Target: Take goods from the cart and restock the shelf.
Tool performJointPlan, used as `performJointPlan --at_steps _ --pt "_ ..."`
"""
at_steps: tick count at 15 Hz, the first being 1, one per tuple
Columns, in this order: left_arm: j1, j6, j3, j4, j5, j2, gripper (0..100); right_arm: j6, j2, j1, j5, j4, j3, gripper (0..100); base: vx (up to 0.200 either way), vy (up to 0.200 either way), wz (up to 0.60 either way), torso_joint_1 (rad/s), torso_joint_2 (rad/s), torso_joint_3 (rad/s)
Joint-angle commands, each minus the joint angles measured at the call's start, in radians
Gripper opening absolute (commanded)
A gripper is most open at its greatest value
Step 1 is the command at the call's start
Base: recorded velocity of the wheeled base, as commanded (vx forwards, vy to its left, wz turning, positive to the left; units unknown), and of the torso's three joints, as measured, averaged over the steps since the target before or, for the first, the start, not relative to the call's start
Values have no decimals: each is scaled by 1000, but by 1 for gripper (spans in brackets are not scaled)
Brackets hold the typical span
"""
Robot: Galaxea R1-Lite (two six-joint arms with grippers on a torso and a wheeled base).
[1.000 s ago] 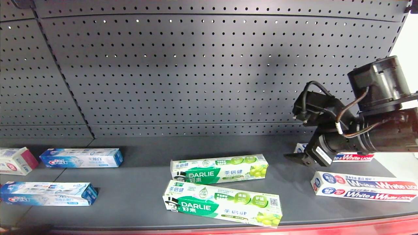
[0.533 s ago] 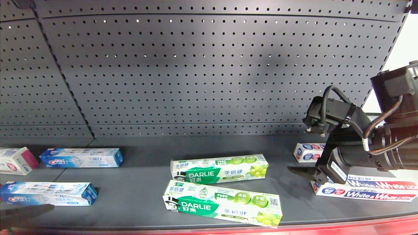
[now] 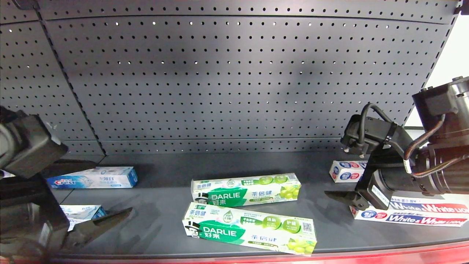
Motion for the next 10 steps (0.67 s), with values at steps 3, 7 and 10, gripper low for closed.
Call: performJointPlan --at_steps 3,7,10 --pt "-80 -3 -184 -3 3 227 100 0 -1 -3 1 0 21 100 0 0 0 0 0 0" --pt "-120 -1 -260 -10 3 343 100 0 -3 -13 1 2 21 100 0 0 0 0 0 0" --pt "-171 -3 -251 -10 -2 361 100 0 -4 -20 -1 2 23 100 0 0 0 0 0 0"
